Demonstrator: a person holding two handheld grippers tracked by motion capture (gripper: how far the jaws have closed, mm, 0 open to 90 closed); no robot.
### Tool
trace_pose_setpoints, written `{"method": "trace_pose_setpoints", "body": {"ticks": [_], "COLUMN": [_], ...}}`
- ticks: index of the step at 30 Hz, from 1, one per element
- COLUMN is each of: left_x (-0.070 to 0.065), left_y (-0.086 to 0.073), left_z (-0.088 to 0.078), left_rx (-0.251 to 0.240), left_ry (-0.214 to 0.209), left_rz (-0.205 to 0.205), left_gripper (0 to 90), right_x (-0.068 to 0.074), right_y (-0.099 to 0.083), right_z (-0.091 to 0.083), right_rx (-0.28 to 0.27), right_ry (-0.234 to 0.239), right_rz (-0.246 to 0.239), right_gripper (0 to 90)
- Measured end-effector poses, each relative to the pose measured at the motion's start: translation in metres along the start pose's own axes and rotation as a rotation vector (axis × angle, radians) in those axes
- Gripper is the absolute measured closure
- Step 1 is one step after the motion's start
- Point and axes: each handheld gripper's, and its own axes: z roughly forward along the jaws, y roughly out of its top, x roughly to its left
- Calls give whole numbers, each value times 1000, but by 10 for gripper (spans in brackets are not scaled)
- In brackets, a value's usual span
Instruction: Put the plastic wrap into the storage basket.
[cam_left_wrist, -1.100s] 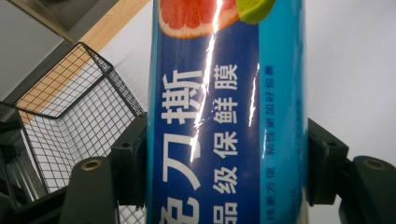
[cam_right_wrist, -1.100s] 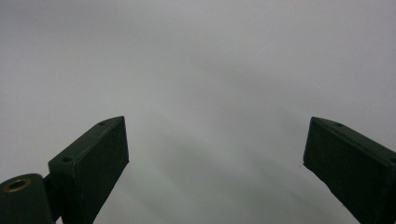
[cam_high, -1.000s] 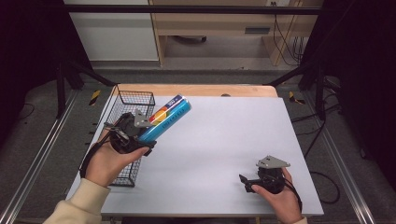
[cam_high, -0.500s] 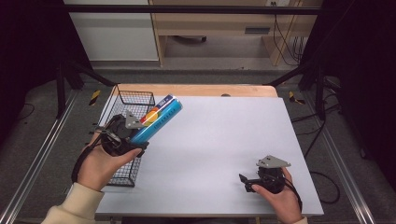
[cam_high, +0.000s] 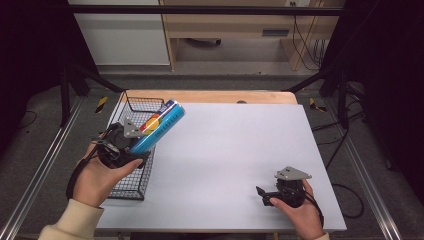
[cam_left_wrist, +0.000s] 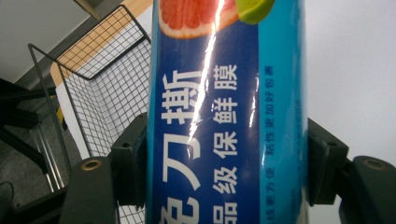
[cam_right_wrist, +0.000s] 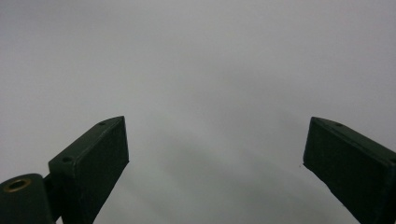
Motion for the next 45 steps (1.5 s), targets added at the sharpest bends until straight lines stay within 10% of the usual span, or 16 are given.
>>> {"method": "trace_pose_setpoints", "body": {"ticks": [45], "left_x": [20], "left_y": [-39], "left_z": [4], "left_rx": [76], "left_ry": [45], "left_rz": [-71], "left_gripper": [319], "right_x": [-1], "right_y": [0], "right_z": [0], "right_rx": [-2], "right_ry": [-4], "right_rz": [-2], "right_gripper": [74]}}
